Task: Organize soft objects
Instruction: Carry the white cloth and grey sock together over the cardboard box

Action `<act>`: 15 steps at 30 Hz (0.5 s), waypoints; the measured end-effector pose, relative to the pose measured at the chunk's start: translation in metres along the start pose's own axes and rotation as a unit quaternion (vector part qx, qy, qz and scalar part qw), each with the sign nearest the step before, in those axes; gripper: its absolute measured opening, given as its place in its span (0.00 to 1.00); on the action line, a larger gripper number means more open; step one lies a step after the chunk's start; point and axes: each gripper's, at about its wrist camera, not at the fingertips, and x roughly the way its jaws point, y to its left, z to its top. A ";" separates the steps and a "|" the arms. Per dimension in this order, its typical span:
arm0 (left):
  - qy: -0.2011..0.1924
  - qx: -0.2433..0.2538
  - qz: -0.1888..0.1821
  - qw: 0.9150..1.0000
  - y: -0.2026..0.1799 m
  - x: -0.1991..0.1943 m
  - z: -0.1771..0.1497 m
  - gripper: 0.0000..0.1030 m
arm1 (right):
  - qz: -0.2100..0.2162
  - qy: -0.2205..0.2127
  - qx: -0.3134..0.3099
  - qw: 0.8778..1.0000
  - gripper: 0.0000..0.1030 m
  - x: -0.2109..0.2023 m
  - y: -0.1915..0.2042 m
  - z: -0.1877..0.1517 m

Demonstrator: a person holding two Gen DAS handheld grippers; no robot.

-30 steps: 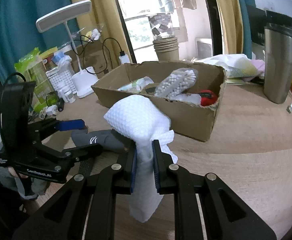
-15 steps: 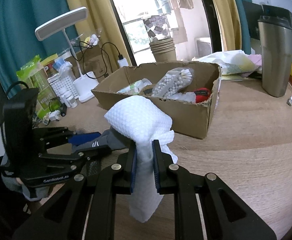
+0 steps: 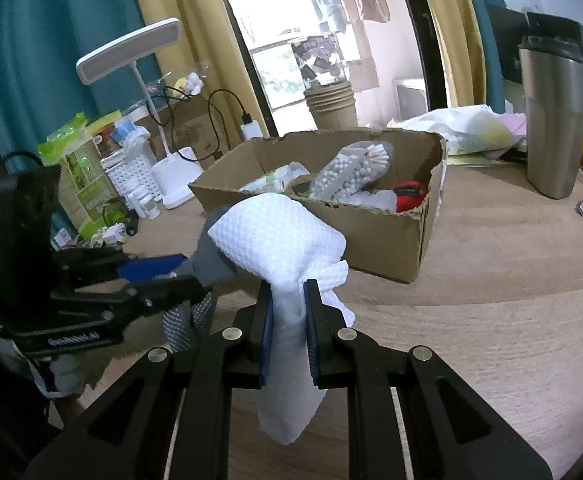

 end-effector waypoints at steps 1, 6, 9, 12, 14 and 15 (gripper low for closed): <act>-0.006 -0.002 -0.002 1.000 -0.001 -0.004 0.002 0.28 | 0.000 -0.001 -0.002 1.000 0.15 -0.001 0.001 0.000; -0.034 -0.004 -0.005 0.999 -0.001 -0.023 0.012 0.28 | 0.001 -0.006 -0.007 1.000 0.15 -0.004 0.003 0.001; -0.044 -0.008 -0.001 0.999 0.003 -0.030 0.016 0.28 | 0.003 -0.014 -0.011 1.000 0.15 -0.009 0.005 0.005; -0.056 -0.015 0.005 0.998 0.009 -0.035 0.020 0.28 | 0.001 -0.021 -0.015 1.000 0.15 -0.012 0.007 0.011; -0.062 -0.020 0.006 0.998 0.013 -0.038 0.021 0.28 | 0.001 -0.025 -0.018 1.000 0.15 -0.014 0.008 0.013; -0.065 -0.022 0.007 0.998 0.015 -0.039 0.022 0.28 | 0.000 -0.027 -0.020 0.999 0.15 -0.014 0.008 0.015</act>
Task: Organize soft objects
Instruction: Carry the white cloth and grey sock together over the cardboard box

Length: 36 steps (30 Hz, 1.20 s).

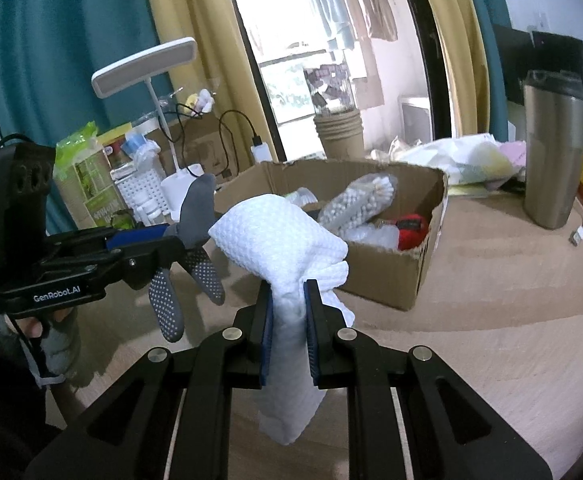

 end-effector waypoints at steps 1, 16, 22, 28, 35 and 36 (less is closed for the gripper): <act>-0.002 0.000 0.001 1.000 0.001 -0.001 0.001 0.28 | -0.001 -0.002 -0.002 1.000 0.15 -0.001 0.001 0.002; -0.064 0.020 0.017 0.998 0.022 -0.019 0.032 0.28 | -0.015 -0.033 -0.024 0.999 0.15 -0.010 0.005 0.028; -0.072 0.021 0.026 0.997 0.033 -0.017 0.041 0.28 | -0.022 -0.051 -0.036 0.998 0.15 -0.015 0.004 0.044; -0.091 0.020 0.030 0.995 0.040 -0.021 0.055 0.29 | -0.024 -0.062 -0.042 0.997 0.15 -0.016 0.003 0.054; -0.134 0.035 0.042 0.989 0.039 -0.020 0.064 0.29 | -0.037 -0.079 -0.052 0.995 0.15 -0.017 0.004 0.066; -0.134 0.035 0.041 0.989 0.039 -0.018 0.065 0.29 | -0.040 -0.082 -0.053 0.994 0.15 -0.018 0.003 0.068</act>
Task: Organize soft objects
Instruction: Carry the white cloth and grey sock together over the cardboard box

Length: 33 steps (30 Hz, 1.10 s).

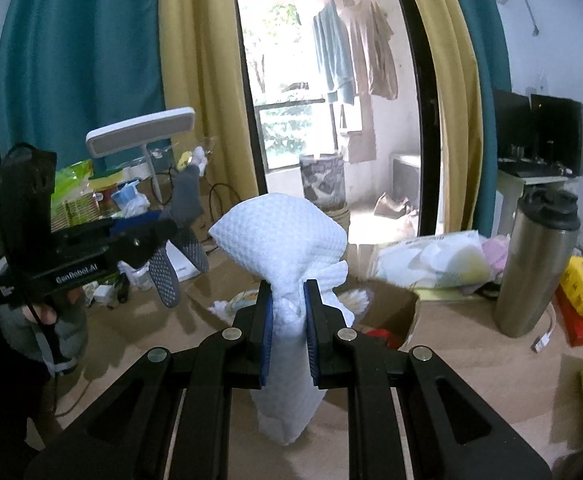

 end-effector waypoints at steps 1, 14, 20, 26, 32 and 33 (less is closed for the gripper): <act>0.000 -0.003 -0.001 1.000 0.000 0.003 0.000 0.29 | -0.002 -0.003 -0.001 1.000 0.15 0.000 -0.001 0.002; 0.003 -0.071 0.003 0.997 0.035 0.048 0.000 0.29 | -0.022 -0.009 0.031 0.999 0.16 0.017 -0.025 0.012; -0.001 -0.061 0.001 0.998 0.031 0.062 -0.006 0.30 | -0.026 0.002 0.055 0.998 0.16 0.037 -0.032 0.014; 0.014 -0.088 -0.006 0.996 0.036 0.075 -0.012 0.30 | -0.058 0.034 0.063 0.996 0.16 0.058 -0.039 0.002; 0.043 -0.089 -0.003 0.995 0.035 0.090 -0.021 0.30 | -0.073 0.061 0.069 0.993 0.16 0.073 -0.047 -0.008; 0.050 -0.089 -0.002 0.995 0.035 0.094 -0.023 0.30 | -0.074 0.069 0.070 0.992 0.16 0.076 -0.048 -0.010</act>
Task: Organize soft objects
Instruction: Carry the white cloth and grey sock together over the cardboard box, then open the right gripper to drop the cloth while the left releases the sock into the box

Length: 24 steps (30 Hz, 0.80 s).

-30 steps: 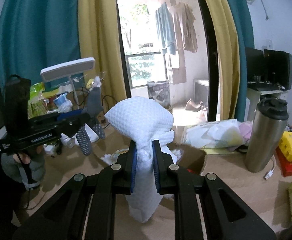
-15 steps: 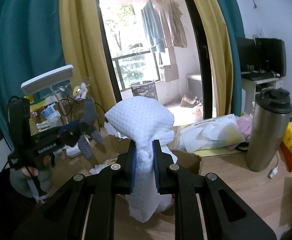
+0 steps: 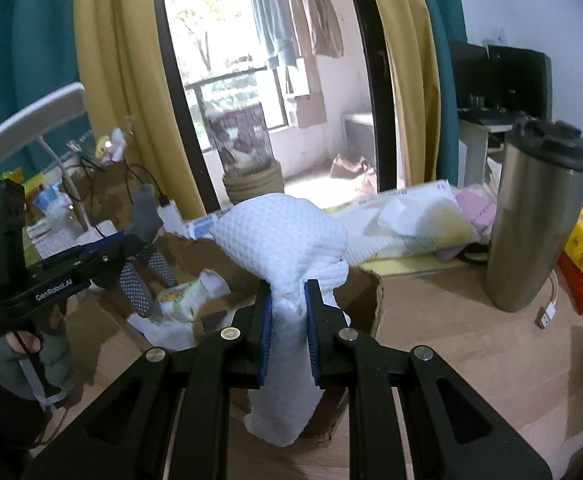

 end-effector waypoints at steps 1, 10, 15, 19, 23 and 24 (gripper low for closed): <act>0.010 -0.002 0.000 1.000 0.000 0.004 -0.002 0.30 | -0.001 0.005 0.000 1.000 0.16 0.003 -0.001 -0.002; 0.055 0.000 0.005 0.998 -0.003 0.023 -0.015 0.30 | -0.032 0.047 -0.009 0.998 0.22 0.022 -0.004 -0.015; 0.063 0.002 0.005 0.998 -0.005 0.024 -0.017 0.30 | -0.028 0.044 -0.001 0.999 0.37 0.018 -0.004 -0.014; 0.066 0.003 0.010 0.998 -0.003 0.023 -0.018 0.30 | -0.005 0.022 0.006 1.000 0.52 0.007 -0.005 -0.009; 0.073 0.000 0.010 0.997 0.000 0.026 -0.020 0.30 | -0.001 0.007 0.002 1.000 0.54 -0.001 -0.003 -0.007; 0.076 0.000 0.010 0.997 0.000 0.027 -0.020 0.31 | -0.001 0.002 0.005 1.000 0.54 -0.003 -0.004 -0.006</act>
